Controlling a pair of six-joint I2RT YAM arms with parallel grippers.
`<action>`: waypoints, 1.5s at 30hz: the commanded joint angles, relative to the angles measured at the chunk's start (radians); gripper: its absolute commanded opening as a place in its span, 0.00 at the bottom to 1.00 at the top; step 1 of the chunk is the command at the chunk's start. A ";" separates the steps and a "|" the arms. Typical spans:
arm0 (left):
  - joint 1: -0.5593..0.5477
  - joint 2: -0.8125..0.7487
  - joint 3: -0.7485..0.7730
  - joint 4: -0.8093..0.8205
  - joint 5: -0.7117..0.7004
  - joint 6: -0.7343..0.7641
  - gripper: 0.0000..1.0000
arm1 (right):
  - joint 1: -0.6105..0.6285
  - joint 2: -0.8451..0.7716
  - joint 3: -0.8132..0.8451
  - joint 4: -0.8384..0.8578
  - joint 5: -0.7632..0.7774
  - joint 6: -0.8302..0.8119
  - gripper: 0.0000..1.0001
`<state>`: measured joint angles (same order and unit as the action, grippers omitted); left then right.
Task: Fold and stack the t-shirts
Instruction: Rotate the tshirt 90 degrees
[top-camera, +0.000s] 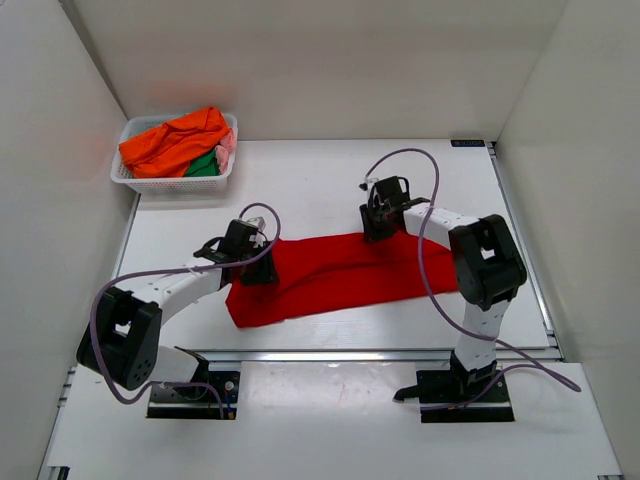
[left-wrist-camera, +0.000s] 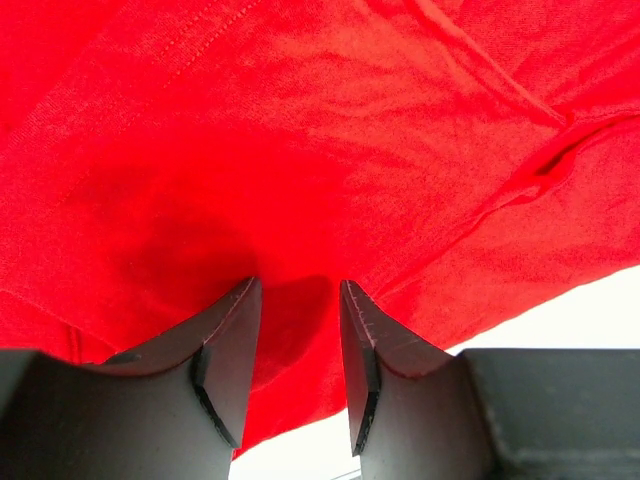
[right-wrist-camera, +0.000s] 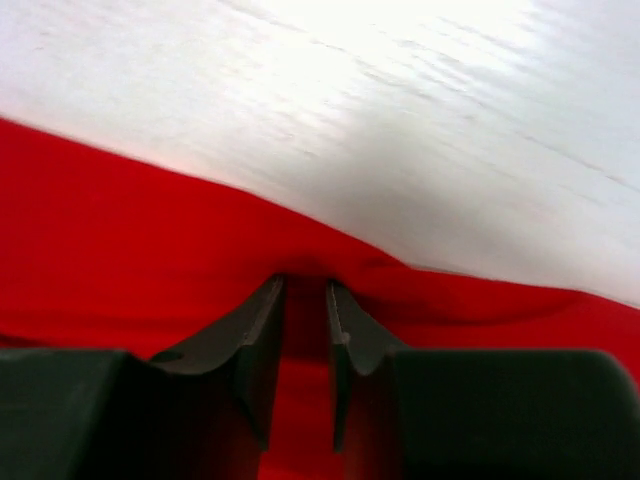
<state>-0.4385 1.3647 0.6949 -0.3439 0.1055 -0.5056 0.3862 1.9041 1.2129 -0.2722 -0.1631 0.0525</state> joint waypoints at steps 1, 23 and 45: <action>-0.015 -0.035 0.003 0.005 0.008 -0.005 0.48 | -0.032 -0.081 0.002 0.045 0.065 -0.008 0.22; -0.003 0.865 1.070 -0.265 -0.142 0.096 0.47 | 0.232 -0.295 -0.415 -0.138 0.082 0.553 0.23; 0.129 1.419 1.929 -0.170 0.080 0.052 0.41 | 0.220 -0.539 -0.444 0.179 0.024 0.482 0.19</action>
<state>-0.3309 2.7613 2.5580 -0.5659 0.1619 -0.4286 0.6575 1.3426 0.7326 -0.0654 -0.1062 0.6235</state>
